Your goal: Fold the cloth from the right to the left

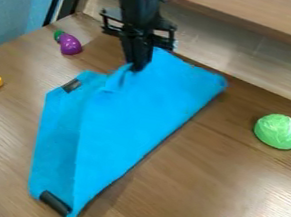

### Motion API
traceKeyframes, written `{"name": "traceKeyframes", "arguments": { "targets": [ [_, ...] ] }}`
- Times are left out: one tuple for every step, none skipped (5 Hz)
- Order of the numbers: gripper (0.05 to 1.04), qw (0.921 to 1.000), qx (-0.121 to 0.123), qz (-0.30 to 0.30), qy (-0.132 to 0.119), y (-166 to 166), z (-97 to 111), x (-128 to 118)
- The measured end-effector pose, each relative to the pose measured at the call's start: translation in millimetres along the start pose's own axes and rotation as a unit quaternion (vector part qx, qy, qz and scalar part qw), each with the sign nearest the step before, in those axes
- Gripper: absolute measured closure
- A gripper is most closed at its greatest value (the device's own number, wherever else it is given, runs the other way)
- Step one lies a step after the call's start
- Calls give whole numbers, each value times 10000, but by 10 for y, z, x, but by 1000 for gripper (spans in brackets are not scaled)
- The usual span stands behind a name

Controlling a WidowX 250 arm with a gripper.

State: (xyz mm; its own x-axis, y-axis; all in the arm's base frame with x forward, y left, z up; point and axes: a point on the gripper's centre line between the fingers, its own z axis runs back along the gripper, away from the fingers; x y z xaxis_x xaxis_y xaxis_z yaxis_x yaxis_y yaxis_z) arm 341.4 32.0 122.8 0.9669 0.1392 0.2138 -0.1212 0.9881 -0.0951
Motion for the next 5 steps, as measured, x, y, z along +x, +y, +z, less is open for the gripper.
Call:
{"name": "traceKeyframes", "arguments": {
  "targets": [
    [1016, 9999, 78, 70, 10, 180, 16, -6],
    [1016, 9997, 180, 115, 68, 357, -29, -18],
    [1016, 9985, 441, 119, 317, 546, -261, -91],
    [1016, 9966, 707, -96, 422, 656, -468, -111],
    [1016, 9951, 782, -191, 575, 712, -730, -182]
  ]
}}
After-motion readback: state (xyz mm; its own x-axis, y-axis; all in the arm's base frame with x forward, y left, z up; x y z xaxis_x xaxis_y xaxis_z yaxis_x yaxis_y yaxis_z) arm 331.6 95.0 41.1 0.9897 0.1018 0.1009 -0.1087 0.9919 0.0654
